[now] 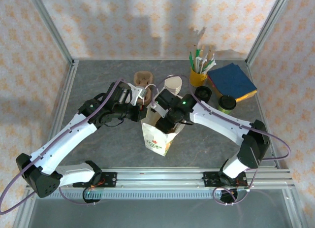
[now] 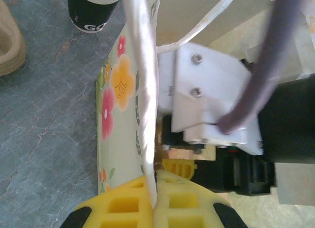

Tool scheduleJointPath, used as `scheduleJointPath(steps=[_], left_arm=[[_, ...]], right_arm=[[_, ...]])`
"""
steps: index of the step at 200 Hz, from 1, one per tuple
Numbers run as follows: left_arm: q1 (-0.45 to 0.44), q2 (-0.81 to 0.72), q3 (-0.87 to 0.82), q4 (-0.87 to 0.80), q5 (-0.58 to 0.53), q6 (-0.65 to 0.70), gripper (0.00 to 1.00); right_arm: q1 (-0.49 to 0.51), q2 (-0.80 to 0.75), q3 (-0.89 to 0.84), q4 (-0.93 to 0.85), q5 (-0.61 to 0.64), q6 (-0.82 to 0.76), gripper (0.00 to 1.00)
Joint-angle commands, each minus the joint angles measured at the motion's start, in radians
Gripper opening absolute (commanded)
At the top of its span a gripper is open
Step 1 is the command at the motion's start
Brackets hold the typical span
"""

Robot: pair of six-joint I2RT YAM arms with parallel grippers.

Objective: Pack the takeout coffee

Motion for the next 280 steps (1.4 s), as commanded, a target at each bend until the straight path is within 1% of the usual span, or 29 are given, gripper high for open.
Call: scheduleJointPath(steps=[1,19,65,86,121,128,131,151,164,175,185,197,210,226,245,264,280], left_arm=[[0.004,0.012,0.015,0.001,-0.021,-0.011,0.01],[0.004,0.011,0.015,-0.001,-0.023,-0.015,0.01],[0.004,0.006,0.020,-0.007,-0.032,-0.022,0.01],[0.004,0.005,0.023,-0.009,-0.032,-0.026,0.01],[0.004,0.004,0.034,-0.007,-0.039,-0.032,0.01],[0.004,0.005,0.038,-0.007,-0.039,-0.036,0.01],[0.004,0.007,0.040,-0.007,-0.038,-0.037,0.01],[0.004,0.007,0.049,-0.005,-0.044,-0.047,0.02],[0.004,0.005,0.055,0.002,-0.046,-0.055,0.08],[0.004,0.001,0.062,0.009,-0.046,-0.063,0.17],[0.004,0.000,0.071,0.017,-0.045,-0.069,0.25],[0.003,-0.003,0.082,0.031,-0.035,-0.078,0.34],[0.004,-0.006,0.102,0.048,-0.020,-0.090,0.45],[0.004,-0.008,0.144,0.040,-0.034,-0.099,0.50],[0.003,-0.015,0.206,0.003,-0.123,-0.099,0.52],[0.004,-0.042,0.248,-0.011,-0.248,-0.108,0.55],[0.007,-0.074,0.253,0.002,-0.364,-0.125,0.58]], right_arm=[[0.001,-0.078,0.037,0.007,0.020,0.008,0.64],[0.001,-0.120,0.026,0.051,0.006,0.022,0.64],[0.000,-0.218,0.028,0.180,-0.020,0.122,0.64],[0.001,-0.275,0.047,0.227,0.015,0.187,0.66],[0.000,-0.364,0.053,0.284,0.091,0.347,0.75],[0.001,-0.365,0.056,0.282,0.115,0.387,0.75],[0.000,-0.391,0.058,0.279,0.126,0.407,0.75],[-0.001,-0.427,0.070,0.225,0.254,0.567,0.77],[-0.001,-0.443,0.078,0.162,0.354,0.683,0.75],[-0.001,-0.456,0.074,0.112,0.414,0.760,0.74],[-0.001,-0.462,0.066,0.080,0.443,0.822,0.74],[-0.003,-0.467,0.052,0.061,0.467,0.887,0.74],[-0.011,-0.465,0.033,0.063,0.464,0.932,0.73],[-0.029,-0.454,0.022,0.064,0.452,0.961,0.70],[-0.053,-0.435,0.002,0.074,0.423,0.983,0.64],[-0.083,-0.398,-0.006,0.076,0.370,0.984,0.59],[-0.091,-0.357,0.010,0.061,0.360,0.982,0.57]])
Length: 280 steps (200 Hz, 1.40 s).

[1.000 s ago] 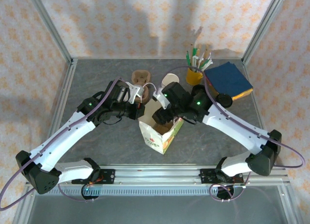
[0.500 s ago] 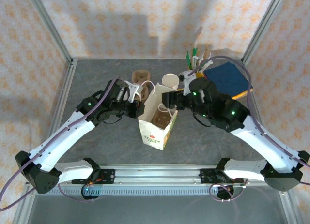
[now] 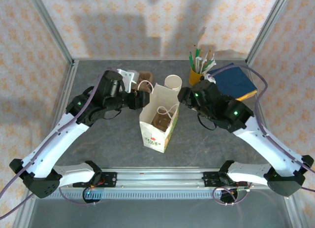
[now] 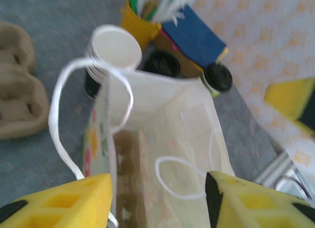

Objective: Pack the takeout coffee

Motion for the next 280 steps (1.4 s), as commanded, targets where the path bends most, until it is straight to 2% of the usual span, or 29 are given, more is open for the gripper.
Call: scheduleJointPath(steps=[1,19,57,82,119,145,175,194,239,280], left_arm=[[0.009,-0.058,0.035,-0.003,-0.209,-0.029,0.58],[0.021,-0.080,0.024,0.022,-0.272,-0.029,0.60],[0.036,-0.103,-0.006,0.087,-0.280,-0.033,0.58],[0.038,-0.132,-0.026,0.132,-0.285,-0.027,0.58],[0.043,-0.161,-0.043,0.162,-0.307,-0.007,0.59],[0.047,-0.167,-0.041,0.157,-0.316,0.000,0.59],[0.048,-0.173,-0.050,0.153,-0.341,-0.014,0.59],[0.050,-0.165,-0.030,0.114,-0.367,-0.039,0.58],[0.050,-0.229,-0.091,0.185,-0.351,-0.049,0.57],[0.050,-0.247,-0.124,0.215,-0.328,-0.052,0.56]], right_arm=[[-0.014,0.051,0.003,-0.035,-0.018,0.035,0.56],[-0.017,0.092,0.014,-0.034,-0.045,0.032,0.53],[-0.020,0.173,0.051,-0.058,-0.086,0.034,0.44],[-0.020,0.211,0.075,-0.088,-0.093,0.031,0.32],[-0.020,0.205,0.074,-0.057,-0.103,0.013,0.09],[-0.020,0.155,0.062,0.009,-0.133,-0.033,0.00],[-0.018,0.038,-0.032,0.195,-0.236,-0.136,0.00],[-0.018,-0.038,-0.070,0.253,-0.266,-0.203,0.00],[-0.018,-0.183,-0.220,0.430,-0.405,-0.375,0.00],[-0.018,-0.262,-0.338,0.547,-0.477,-0.439,0.00]])
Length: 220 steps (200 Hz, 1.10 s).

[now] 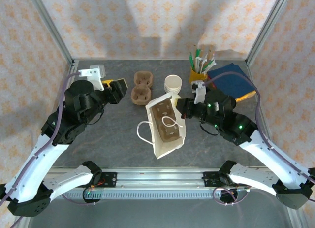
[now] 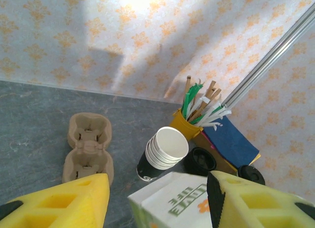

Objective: Pack the takeout coffee

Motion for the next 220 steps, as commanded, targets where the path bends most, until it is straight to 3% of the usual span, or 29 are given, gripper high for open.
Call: scheduleJointPath(steps=[1,73,120,134,176,220], left_arm=[[0.010,-0.011,-0.018,0.054,0.006,-0.015,0.56],[0.010,-0.009,-0.029,0.057,0.044,-0.023,0.55],[0.010,0.001,-0.029,0.045,0.041,-0.027,0.55],[0.010,0.001,-0.032,0.045,0.042,-0.031,0.55],[0.009,0.000,-0.035,0.029,0.029,-0.031,0.55],[0.010,-0.005,-0.044,0.017,0.013,-0.033,0.55]], right_arm=[[-0.003,-0.041,-0.040,0.135,-0.074,-0.082,0.00],[0.006,0.004,-0.075,0.257,-0.105,0.142,0.00],[0.015,0.138,0.049,0.076,-0.005,0.337,0.00],[0.014,0.162,0.086,0.009,0.073,0.342,0.00],[-0.019,0.178,0.116,-0.043,0.095,0.284,0.00],[-0.136,0.206,0.117,-0.048,-0.060,0.280,0.00]])
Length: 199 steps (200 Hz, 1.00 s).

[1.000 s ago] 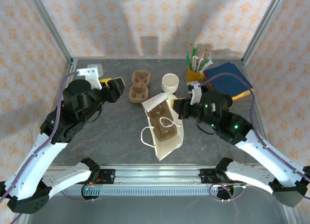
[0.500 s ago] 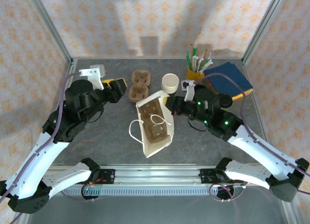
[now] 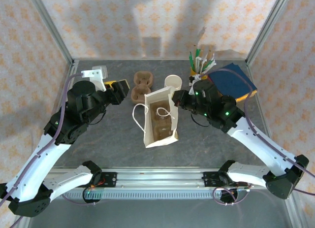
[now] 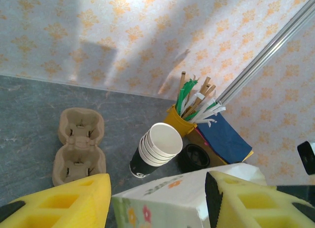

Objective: Pack the takeout coffee

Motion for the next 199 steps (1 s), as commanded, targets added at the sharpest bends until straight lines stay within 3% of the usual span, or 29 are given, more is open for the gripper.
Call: scheduleJointPath(steps=[1,54,119,199], left_arm=[[0.010,-0.007,-0.015,-0.011,-0.017,-0.012,0.55],[0.009,-0.028,-0.042,0.008,-0.031,-0.020,0.54],[0.009,-0.031,-0.054,0.014,-0.026,-0.023,0.51],[0.009,-0.031,-0.054,0.024,-0.015,-0.030,0.48]], right_arm=[[-0.049,0.009,0.015,0.000,-0.083,-0.002,0.00],[-0.169,0.054,0.019,0.017,-0.296,-0.028,0.00],[-0.218,0.124,-0.037,0.174,-0.476,0.058,0.00],[-0.235,0.175,-0.020,0.178,-0.380,0.019,0.00]])
